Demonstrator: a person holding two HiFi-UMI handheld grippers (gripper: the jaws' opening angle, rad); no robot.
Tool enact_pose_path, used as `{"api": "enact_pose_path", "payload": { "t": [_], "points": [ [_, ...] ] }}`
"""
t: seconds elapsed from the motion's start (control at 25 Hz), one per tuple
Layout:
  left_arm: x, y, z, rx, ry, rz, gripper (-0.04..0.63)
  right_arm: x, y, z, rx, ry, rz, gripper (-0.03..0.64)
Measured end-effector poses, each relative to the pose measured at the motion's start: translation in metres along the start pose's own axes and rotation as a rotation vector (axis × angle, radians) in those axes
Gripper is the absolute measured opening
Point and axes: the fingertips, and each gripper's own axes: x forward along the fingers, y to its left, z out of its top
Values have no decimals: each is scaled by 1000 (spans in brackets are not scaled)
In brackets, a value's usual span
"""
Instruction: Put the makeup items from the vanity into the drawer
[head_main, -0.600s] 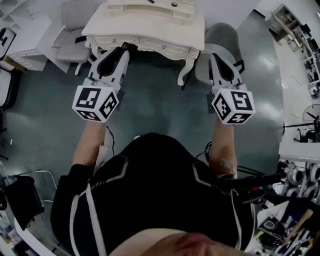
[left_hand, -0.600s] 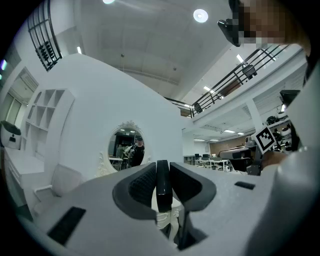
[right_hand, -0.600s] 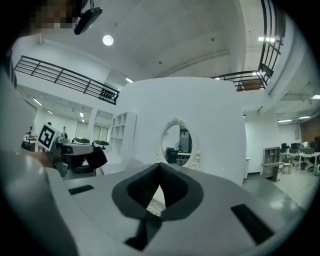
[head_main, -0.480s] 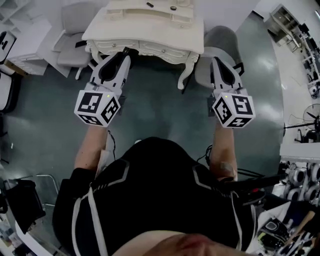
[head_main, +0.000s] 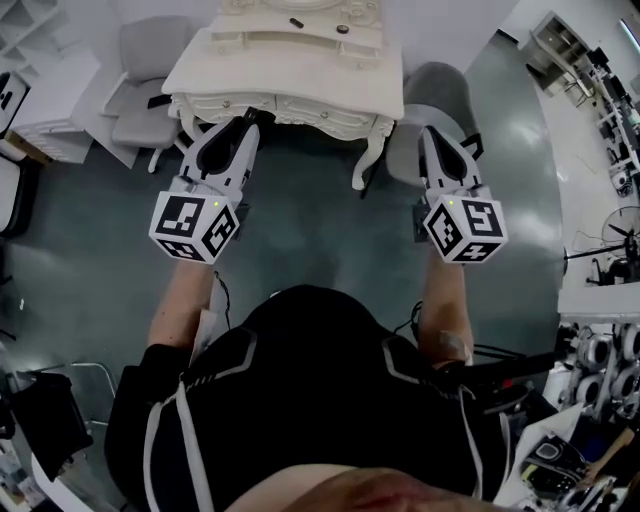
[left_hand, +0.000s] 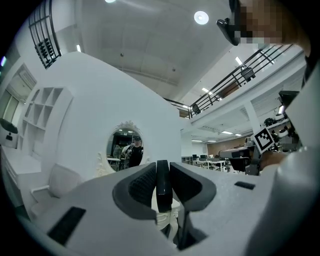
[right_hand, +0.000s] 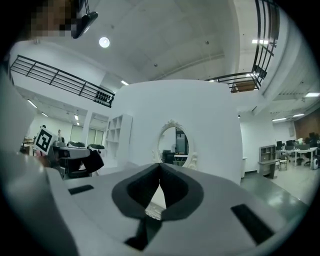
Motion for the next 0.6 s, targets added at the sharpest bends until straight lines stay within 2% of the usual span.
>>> {"api": "enact_pose_path", "payload": {
  "t": [0.12,0.28,0.44,0.6],
  "points": [
    [-2,7,-2,-4,1,-6,89,3,7,-3,2,5,-11,5],
    [-3,18,-8,-16,15,-31,89,7,8,3,26,-11,-71,5],
    [-3,27,-14,-23,11,-60,89,12,22,1,-8,7,-72,5],
    [0,35,-17,-25,8,-87,89,17,32,-14,9,26,-78,5]
  ]
}}
